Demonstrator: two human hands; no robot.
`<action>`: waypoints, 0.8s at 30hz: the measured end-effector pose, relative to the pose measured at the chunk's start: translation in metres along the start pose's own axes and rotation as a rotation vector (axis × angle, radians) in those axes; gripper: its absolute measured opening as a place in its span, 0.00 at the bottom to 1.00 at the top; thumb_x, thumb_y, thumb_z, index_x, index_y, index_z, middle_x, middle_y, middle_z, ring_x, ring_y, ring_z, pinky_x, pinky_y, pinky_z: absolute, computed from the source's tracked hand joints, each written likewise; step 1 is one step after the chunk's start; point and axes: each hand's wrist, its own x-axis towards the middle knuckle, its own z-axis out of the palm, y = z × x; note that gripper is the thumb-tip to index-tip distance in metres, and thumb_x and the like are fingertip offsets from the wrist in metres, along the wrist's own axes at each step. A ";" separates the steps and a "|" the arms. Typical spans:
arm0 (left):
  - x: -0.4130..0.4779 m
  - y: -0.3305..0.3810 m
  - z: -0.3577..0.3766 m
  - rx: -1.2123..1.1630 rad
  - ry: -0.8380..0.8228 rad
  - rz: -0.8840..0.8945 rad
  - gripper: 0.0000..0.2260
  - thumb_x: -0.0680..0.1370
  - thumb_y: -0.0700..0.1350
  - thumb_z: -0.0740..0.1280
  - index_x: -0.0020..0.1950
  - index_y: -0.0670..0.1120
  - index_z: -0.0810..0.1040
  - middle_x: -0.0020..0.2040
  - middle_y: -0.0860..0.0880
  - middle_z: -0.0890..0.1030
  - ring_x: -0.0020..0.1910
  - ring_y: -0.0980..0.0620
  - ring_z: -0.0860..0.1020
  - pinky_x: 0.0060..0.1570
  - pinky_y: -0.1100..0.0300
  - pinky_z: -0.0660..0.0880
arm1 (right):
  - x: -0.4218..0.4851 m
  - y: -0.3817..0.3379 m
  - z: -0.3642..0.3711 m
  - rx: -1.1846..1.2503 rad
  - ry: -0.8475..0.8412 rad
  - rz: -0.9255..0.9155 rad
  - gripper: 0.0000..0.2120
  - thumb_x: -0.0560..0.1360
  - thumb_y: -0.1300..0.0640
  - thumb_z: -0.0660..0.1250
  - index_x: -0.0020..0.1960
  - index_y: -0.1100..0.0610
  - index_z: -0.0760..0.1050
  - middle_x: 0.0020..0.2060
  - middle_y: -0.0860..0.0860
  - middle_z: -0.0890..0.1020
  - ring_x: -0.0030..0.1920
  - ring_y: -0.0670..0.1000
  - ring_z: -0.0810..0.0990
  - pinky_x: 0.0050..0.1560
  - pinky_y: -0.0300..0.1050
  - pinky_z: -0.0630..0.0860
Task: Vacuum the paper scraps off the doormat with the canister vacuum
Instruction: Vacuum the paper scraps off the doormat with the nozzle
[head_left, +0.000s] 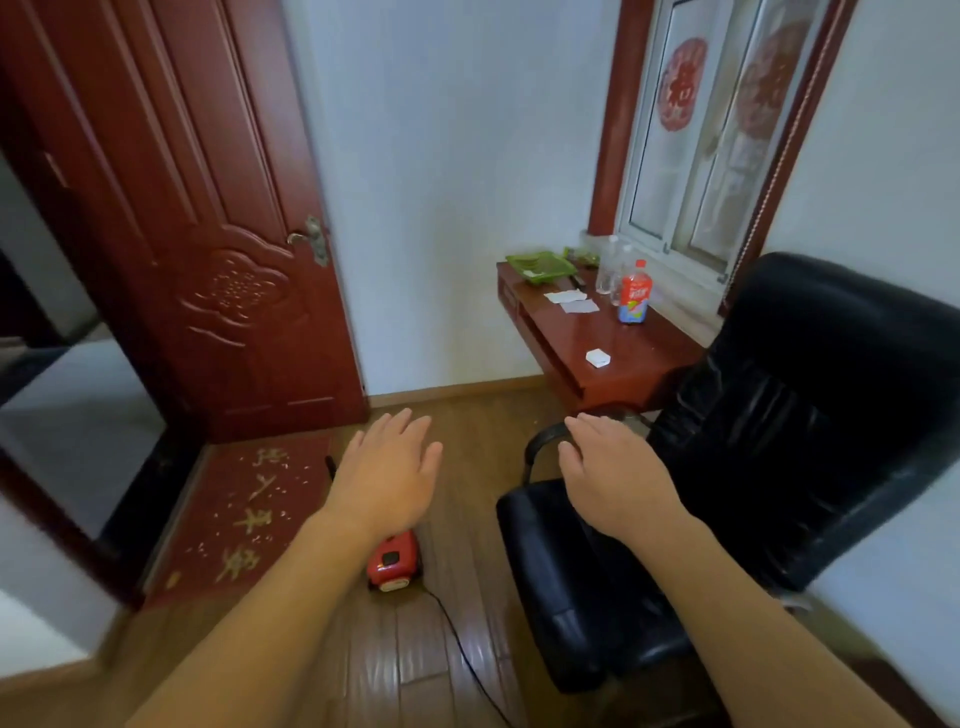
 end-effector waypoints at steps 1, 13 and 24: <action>-0.004 -0.013 -0.004 -0.005 0.008 -0.023 0.24 0.85 0.56 0.50 0.81 0.50 0.59 0.82 0.49 0.57 0.81 0.48 0.53 0.79 0.46 0.52 | 0.004 -0.013 0.005 0.009 -0.015 -0.017 0.17 0.83 0.52 0.55 0.61 0.61 0.76 0.60 0.57 0.80 0.62 0.57 0.75 0.64 0.52 0.70; -0.012 -0.118 -0.037 -0.036 0.115 -0.265 0.24 0.85 0.56 0.51 0.81 0.51 0.60 0.82 0.50 0.58 0.81 0.50 0.54 0.79 0.48 0.53 | 0.072 -0.124 0.032 0.098 -0.107 -0.282 0.18 0.85 0.50 0.52 0.69 0.56 0.72 0.66 0.52 0.77 0.66 0.51 0.72 0.68 0.46 0.67; 0.042 -0.153 -0.050 0.009 0.150 -0.421 0.24 0.85 0.57 0.51 0.81 0.52 0.60 0.82 0.52 0.59 0.81 0.52 0.55 0.79 0.49 0.53 | 0.168 -0.153 0.068 0.140 -0.191 -0.443 0.23 0.85 0.48 0.50 0.78 0.52 0.63 0.75 0.48 0.69 0.75 0.48 0.65 0.75 0.44 0.59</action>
